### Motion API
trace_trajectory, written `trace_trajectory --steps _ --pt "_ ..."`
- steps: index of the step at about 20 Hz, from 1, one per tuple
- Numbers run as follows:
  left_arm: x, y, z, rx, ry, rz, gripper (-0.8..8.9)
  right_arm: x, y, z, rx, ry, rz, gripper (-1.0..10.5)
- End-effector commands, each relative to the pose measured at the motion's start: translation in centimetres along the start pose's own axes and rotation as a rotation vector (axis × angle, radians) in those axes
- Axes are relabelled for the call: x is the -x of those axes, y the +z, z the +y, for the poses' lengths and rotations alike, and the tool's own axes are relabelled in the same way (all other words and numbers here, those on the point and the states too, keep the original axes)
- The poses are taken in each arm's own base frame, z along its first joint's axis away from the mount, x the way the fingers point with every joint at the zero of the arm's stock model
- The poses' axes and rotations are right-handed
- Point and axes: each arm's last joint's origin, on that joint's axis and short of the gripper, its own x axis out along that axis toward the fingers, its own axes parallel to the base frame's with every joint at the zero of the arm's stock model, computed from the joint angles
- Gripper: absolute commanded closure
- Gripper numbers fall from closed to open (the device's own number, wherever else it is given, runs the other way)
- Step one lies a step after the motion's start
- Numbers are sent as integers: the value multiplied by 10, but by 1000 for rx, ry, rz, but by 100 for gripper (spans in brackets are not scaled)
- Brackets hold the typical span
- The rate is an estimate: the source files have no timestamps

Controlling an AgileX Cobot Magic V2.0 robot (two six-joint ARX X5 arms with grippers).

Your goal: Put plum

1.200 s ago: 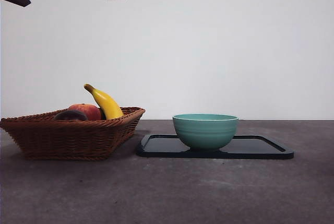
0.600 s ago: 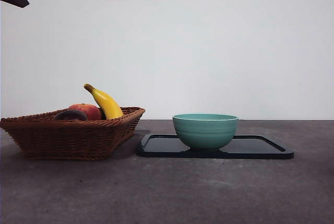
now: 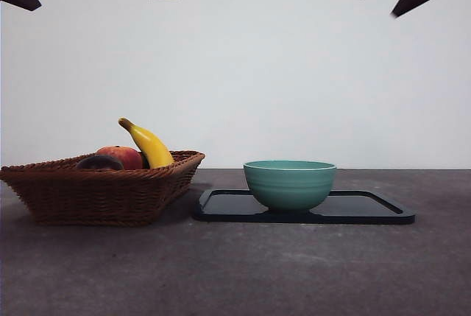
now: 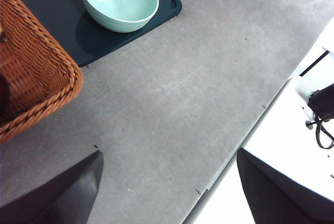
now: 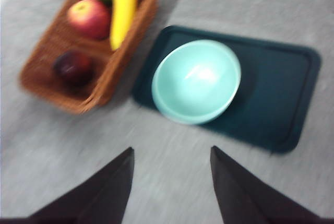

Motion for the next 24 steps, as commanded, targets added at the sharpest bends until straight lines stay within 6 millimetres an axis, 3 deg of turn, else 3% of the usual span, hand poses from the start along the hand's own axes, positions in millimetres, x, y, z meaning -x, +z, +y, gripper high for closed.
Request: trace_trajectory --steps 1,6,12,16,24 --pt "1 4 -1 -25 -7 -10 409 -28 23 -5 14 -25 45 712" --pt "1 4 -1 -25 -7 -11 409 -90 48 -22 -3 -67 165 712" --pt "1 4 -1 -25 -7 -10 409 -151 43 -40 -21 -88 261 712" --pt "1 4 -1 -25 -7 -10 409 -179 36 -50 -28 -104 296 712" --pt "1 4 -1 -24 -7 -10 409 -208 22 -60 -35 -143 358 757"
